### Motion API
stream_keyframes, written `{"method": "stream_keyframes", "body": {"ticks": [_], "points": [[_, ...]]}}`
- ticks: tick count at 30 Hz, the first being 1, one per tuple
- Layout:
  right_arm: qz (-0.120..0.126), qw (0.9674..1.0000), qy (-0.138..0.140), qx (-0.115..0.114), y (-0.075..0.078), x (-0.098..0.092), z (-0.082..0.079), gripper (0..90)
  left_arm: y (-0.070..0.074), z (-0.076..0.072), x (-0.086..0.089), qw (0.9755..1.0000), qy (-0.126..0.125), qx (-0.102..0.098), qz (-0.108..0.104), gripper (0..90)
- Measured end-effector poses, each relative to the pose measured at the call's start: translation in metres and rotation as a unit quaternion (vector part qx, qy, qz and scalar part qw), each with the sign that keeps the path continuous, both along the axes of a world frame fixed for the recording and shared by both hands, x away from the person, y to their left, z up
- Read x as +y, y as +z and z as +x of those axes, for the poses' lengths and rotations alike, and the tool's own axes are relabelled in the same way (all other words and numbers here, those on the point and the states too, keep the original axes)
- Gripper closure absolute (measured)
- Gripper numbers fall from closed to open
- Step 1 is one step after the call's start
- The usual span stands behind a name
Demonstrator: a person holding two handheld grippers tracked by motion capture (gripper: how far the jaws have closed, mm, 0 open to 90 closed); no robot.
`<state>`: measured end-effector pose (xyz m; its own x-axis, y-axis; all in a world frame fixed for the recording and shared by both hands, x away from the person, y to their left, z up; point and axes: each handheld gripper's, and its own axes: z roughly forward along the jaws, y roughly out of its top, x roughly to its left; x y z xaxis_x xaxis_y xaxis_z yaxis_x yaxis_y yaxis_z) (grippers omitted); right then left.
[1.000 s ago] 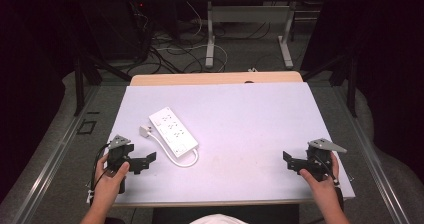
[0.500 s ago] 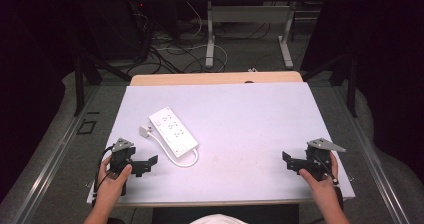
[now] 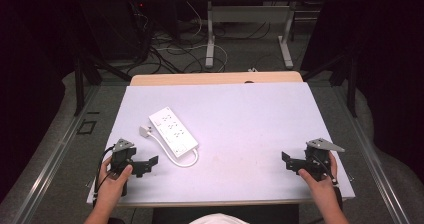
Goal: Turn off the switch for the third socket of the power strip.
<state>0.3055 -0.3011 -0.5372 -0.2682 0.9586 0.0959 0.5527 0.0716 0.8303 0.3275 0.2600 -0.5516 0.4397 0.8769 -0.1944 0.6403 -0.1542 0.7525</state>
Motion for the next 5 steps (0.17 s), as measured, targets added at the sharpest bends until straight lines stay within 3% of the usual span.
{"method": "stream_keyframes", "body": {"ticks": [5], "points": [[-0.002, 1.0, 0.001, 0.005, -0.0003, 0.0007, 0.0005, 0.0, 0.0002, -0.0001, 0.0009, 1.0, 0.003, 0.001, -0.001, 0.6]]}}
